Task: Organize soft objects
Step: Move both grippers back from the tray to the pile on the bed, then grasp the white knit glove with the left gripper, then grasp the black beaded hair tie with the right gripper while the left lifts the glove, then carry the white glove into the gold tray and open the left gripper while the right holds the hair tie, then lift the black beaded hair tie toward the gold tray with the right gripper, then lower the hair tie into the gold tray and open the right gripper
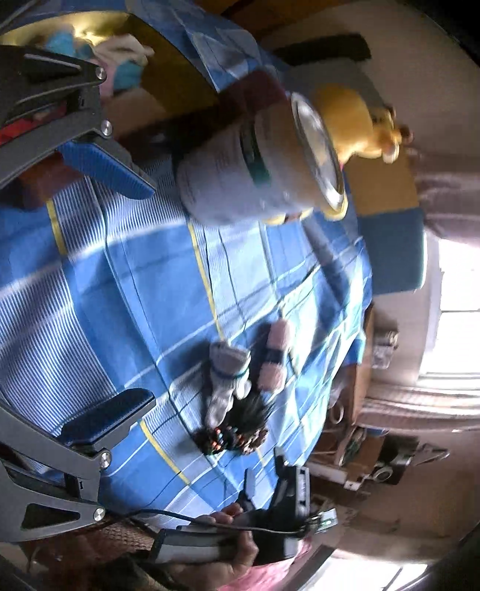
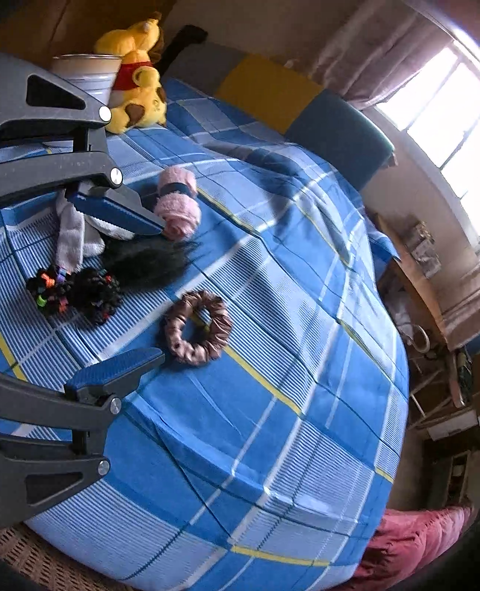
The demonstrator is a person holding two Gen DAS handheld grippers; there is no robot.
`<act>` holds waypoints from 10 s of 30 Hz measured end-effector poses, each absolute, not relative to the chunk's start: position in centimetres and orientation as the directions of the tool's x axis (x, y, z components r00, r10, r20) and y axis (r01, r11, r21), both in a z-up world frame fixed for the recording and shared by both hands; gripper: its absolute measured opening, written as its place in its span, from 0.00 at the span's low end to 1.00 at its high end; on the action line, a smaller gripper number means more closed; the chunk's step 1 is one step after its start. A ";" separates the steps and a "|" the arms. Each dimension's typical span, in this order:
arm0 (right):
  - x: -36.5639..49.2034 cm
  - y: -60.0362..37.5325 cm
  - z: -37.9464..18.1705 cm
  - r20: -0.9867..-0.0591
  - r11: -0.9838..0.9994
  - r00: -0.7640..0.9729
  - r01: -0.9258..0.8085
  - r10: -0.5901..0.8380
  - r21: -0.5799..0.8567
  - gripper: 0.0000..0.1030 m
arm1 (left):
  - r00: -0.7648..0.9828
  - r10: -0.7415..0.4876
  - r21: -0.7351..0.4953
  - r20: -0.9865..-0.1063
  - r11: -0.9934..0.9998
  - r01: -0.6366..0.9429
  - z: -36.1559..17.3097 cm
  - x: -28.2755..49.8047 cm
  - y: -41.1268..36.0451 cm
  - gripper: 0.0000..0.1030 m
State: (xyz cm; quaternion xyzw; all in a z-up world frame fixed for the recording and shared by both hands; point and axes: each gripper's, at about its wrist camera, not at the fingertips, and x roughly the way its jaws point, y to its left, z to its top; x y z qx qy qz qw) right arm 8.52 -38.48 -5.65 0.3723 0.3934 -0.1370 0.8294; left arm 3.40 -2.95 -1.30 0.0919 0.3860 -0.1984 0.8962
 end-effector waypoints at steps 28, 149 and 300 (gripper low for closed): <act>5.9 -42.6 -6.8 -0.647 0.440 0.753 0.543 0.121 0.715 0.62 | 0.416 -0.433 -0.096 -0.800 0.776 0.624 -4.2 11.1 -16.3 0.83; 10.7 -17.8 -11.0 -0.920 0.954 0.389 -0.288 0.045 -0.076 0.35 | 0.728 -0.175 -0.295 -0.663 0.955 -0.039 -1.0 4.3 15.8 0.45; 8.3 3.7 -0.6 -0.760 0.819 0.470 -0.556 0.449 0.140 0.57 | 0.720 0.157 -0.033 -0.676 0.970 -0.242 -0.2 -5.0 24.8 1.00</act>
